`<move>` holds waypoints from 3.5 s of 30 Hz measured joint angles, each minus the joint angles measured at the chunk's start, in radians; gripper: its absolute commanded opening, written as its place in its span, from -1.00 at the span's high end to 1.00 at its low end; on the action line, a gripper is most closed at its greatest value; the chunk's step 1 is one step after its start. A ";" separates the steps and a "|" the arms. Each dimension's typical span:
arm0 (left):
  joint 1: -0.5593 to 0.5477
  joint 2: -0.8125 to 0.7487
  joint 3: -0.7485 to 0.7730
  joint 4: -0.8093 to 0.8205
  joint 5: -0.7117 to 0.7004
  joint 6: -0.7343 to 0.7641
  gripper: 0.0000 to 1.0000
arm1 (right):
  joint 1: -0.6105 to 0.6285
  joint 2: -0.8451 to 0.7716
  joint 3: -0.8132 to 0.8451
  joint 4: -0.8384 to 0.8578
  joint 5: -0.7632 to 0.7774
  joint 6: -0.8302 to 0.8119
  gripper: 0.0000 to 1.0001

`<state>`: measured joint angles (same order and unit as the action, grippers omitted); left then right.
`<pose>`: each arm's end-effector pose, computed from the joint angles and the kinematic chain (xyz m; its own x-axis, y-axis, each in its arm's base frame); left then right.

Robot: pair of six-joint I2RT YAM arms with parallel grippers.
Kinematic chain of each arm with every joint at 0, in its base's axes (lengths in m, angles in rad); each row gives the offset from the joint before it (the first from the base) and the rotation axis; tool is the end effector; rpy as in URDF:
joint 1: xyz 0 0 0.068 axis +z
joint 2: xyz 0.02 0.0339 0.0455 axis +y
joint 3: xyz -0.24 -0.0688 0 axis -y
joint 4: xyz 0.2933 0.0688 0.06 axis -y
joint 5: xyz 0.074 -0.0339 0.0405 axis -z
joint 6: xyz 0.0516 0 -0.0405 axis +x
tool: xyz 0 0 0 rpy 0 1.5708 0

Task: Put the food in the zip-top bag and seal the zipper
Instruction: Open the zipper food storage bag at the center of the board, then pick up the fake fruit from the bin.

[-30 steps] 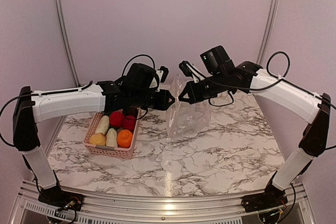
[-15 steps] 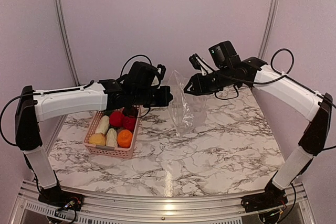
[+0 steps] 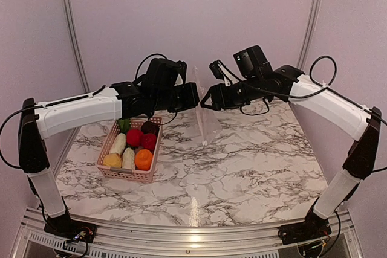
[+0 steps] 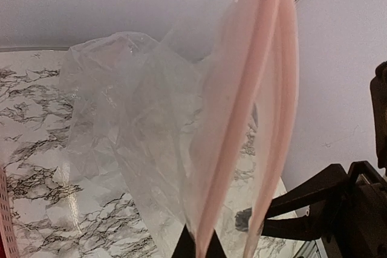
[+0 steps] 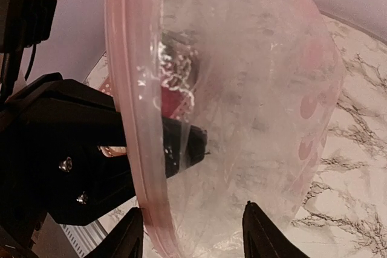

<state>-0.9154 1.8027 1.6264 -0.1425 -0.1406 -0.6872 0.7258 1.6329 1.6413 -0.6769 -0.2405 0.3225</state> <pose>0.3063 -0.3866 0.3155 -0.5942 -0.2577 -0.7619 0.4229 0.7057 -0.5685 0.3098 0.2913 0.3386 -0.6883 -0.1993 -0.6975 -0.5971 0.7017 0.3887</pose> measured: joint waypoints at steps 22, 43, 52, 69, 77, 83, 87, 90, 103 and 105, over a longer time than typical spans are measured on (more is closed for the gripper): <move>0.000 0.011 0.029 -0.035 -0.005 -0.032 1.00 | 0.057 0.130 0.204 -0.133 0.336 -0.008 0.27; 0.010 0.015 0.045 -0.097 0.015 -0.009 0.55 | -0.044 0.101 0.200 -0.208 0.501 0.006 1.00; 0.028 0.032 0.047 -0.040 0.170 0.095 -0.98 | -0.047 0.100 0.175 -0.199 0.466 0.002 1.00; 0.161 -0.232 -0.204 -0.114 0.077 0.233 -0.98 | -0.276 0.097 0.303 -0.212 0.519 -0.141 1.00; 0.164 -0.151 -0.224 -0.274 -0.082 0.275 -0.98 | -0.254 0.070 0.153 -0.120 0.348 -0.132 1.00; 0.203 -0.294 -0.560 -0.193 -0.142 0.218 -0.95 | -0.194 0.135 -0.039 -0.053 0.109 -0.082 1.00; 0.227 -0.349 -0.565 -0.122 -0.112 0.200 -0.73 | -0.167 0.165 -0.068 -0.042 0.031 -0.068 1.00; 0.230 -0.348 -0.536 -0.114 -0.090 0.168 -0.69 | -0.167 0.164 -0.068 -0.024 -0.001 -0.062 1.00; 0.248 -0.257 -0.536 -0.131 -0.015 -0.150 -0.49 | -0.166 0.164 -0.069 -0.012 -0.042 -0.065 1.00; 0.250 -0.254 -0.540 -0.127 -0.010 -0.200 -0.49 | -0.162 0.164 -0.070 -0.013 -0.033 -0.071 1.00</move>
<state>-0.6655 1.5482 1.0863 -0.2699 -0.1501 -0.8871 0.5636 1.7969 1.5715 -0.6899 -0.2737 0.2512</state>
